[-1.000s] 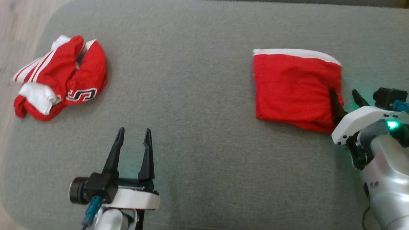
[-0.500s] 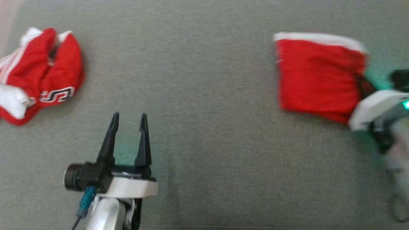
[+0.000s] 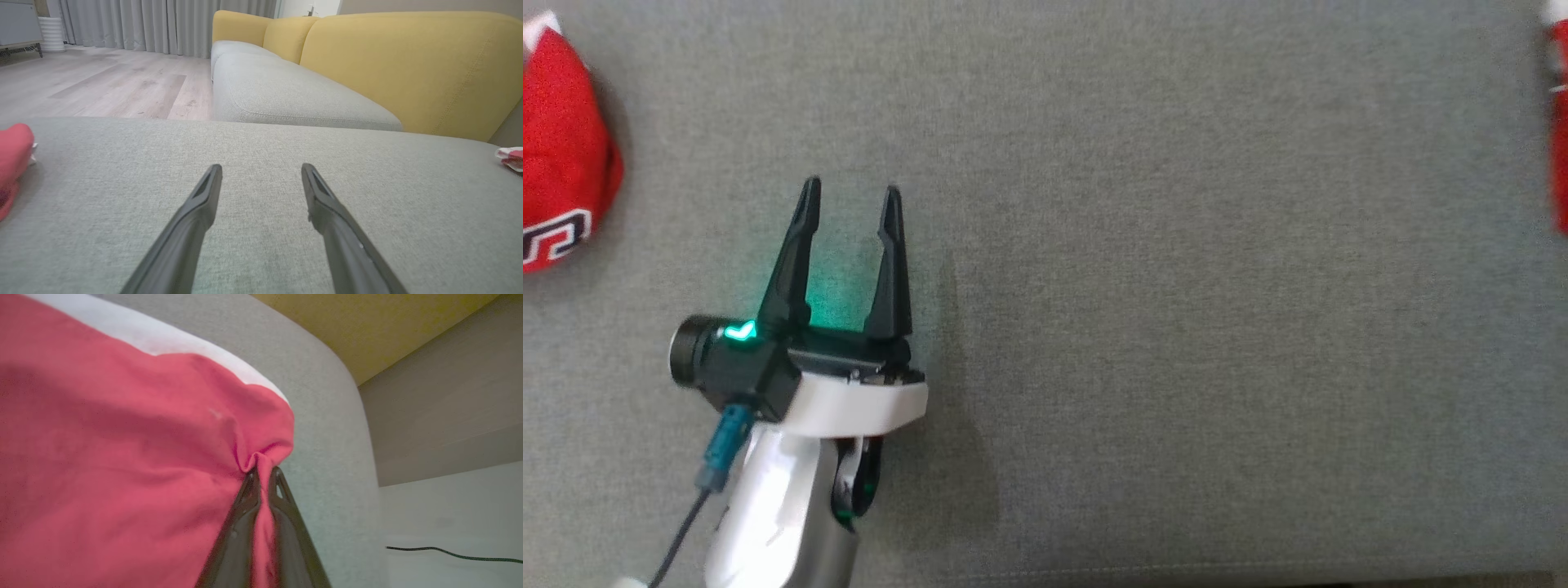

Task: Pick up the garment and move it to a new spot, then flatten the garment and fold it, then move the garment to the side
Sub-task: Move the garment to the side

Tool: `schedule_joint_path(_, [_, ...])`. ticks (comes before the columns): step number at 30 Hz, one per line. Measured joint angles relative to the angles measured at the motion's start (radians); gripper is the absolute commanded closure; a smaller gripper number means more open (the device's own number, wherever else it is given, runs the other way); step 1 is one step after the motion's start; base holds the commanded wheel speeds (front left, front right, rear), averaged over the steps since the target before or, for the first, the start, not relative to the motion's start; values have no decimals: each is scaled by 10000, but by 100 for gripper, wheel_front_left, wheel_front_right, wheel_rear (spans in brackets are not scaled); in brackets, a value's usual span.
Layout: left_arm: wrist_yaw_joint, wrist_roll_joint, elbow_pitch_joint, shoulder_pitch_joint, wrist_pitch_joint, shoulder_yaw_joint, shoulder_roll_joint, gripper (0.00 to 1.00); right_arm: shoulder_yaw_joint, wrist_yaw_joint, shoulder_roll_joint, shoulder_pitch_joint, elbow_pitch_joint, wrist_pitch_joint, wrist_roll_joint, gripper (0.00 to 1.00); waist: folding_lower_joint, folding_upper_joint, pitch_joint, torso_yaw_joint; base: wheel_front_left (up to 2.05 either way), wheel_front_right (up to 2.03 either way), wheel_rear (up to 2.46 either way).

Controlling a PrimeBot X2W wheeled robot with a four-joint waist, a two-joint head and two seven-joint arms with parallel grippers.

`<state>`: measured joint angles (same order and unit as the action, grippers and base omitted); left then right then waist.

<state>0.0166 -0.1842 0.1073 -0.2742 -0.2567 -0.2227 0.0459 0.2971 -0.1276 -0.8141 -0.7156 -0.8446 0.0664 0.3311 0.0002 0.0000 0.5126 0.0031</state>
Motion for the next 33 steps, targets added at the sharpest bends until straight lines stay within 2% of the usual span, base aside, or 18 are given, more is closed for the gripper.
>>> schedule_joint_path(5, [188, -382, -182, -382, 0, -44, -13, 0, -351, 0, -895, -371, 566, 454, -495, 100, 2, 0, 475, 161, 0, 0, 0])
schedule_joint_path(6, [188, -462, -211, -431, 0, -46, -15, 0, -485, 0, -984, -376, 642, 531, -606, 39, 1, 0, 490, 225, 0, 0, 0])
schedule_joint_path(7, [188, -543, -230, -474, 0, -44, -13, 0, -596, 0, -1032, -375, 700, 587, -736, 0, 0, 0, 480, 284, 0, 0, 0])
schedule_joint_path(11, [174, -541, -159, -482, 0, -67, -15, 0, -1237, 0, -957, -304, 740, 1080, -951, 0, -2, 0, 150, 411, 0, 0, 0])
schedule_joint_path(14, [94, -539, -8, -368, 0, -69, -19, 0, -1885, 0, -337, 314, 495, 1802, -1108, 0, -3, 0, -443, 502, 0, 0, 0])
schedule_joint_path(17, [6, -531, 128, 52, 0, -50, -21, 0, -2387, 0, 397, 1140, 479, 1618, -1438, 0, -4, 0, -1029, 551, 0, 0, 0])
schedule_joint_path(22, [-182, -403, 433, 1080, 0, 44, -17, 0, -2771, 0, 2090, 2032, 1055, 585, -1463, 0, -5, 1, -2162, 549, 0, 0, 0])
schedule_joint_path(29, [-531, -163, 1149, 2553, 2, 270, 21, 0, -2370, 0, 4744, 3783, 1708, -1674, -970, 0, -5, 1, -4009, 392, 0, 0, 0])
schedule_joint_path(31, [-596, -163, 1239, 2903, 2, 267, 25, 0, -2278, 0, 5315, 4354, 1810, -2562, -832, 0, -5, 1, -4520, 347, 0, 0, 0])
schedule_joint_path(33, [-621, -155, 1315, 3079, 2, 276, 29, 0, -2211, 0, 5793, 4872, 1914, -2982, -782, 0, -5, 1, -4975, 319, 0, 0, 0])
